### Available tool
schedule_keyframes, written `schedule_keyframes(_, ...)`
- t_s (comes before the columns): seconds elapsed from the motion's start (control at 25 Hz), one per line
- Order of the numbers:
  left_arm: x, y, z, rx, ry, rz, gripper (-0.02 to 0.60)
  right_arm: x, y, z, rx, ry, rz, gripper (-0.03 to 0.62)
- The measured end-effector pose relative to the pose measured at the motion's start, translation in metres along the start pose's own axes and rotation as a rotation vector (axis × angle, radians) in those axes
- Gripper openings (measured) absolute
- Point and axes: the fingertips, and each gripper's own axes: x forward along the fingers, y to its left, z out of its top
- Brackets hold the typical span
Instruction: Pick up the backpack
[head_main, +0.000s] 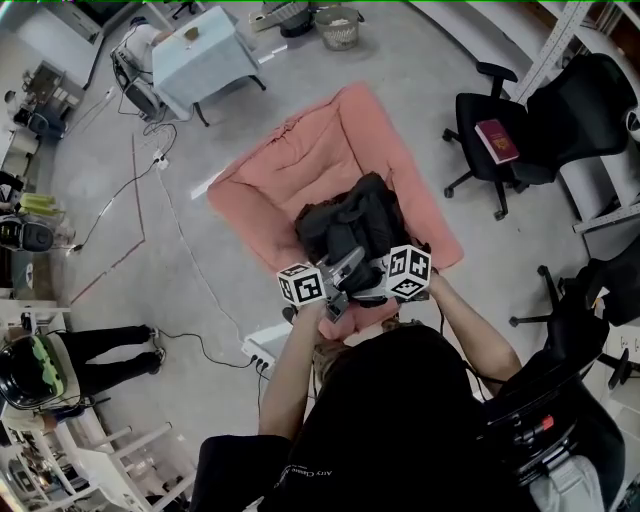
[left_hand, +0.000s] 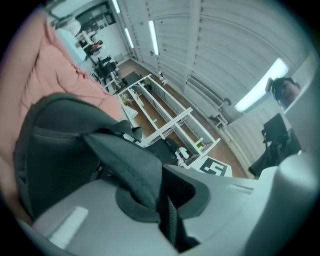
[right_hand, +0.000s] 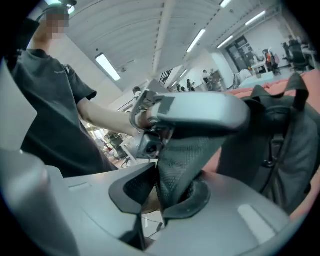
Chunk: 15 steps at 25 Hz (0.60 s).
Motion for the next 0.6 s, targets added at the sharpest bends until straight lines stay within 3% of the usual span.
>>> schedule_keyframes(0.12,-0.011,0.002,0.001,0.123,-0.014,0.132,0.015,-0.016,-0.037,-0.022,0.057,-0.110,-0.165,0.125)
schedule_keyframes(0.2,-0.017,-0.004,-0.007,0.179,0.029,0.150,0.015,-0.044,-0.069,-0.036,0.123,-0.173,-0.313,0.246)
schedule_keyframes(0.32,-0.028,-0.006,-0.041,0.291,0.188,0.175,0.017,-0.092,-0.120,-0.049,0.147,-0.187,-0.585,0.245)
schedule_keyframes(0.4,-0.036,-0.008,-0.061,0.309,0.236,0.179,0.017,-0.111,-0.145,-0.052,0.169,-0.177,-0.697,0.252)
schedule_keyframes(0.48,-0.040,-0.015,-0.070,0.269,0.223,0.162,0.017,-0.107,-0.156,-0.052,0.186,-0.142,-0.696,0.237)
schedule_keyframes(0.52,-0.040,-0.017,-0.072,0.255,0.215,0.156,0.017,-0.097,-0.155,-0.051,0.190,-0.124,-0.651,0.215)
schedule_keyframes(0.6,-0.042,-0.017,-0.076,0.245,0.209,0.160,0.017,-0.069,-0.142,-0.046,0.220,-0.127,-0.496,0.108)
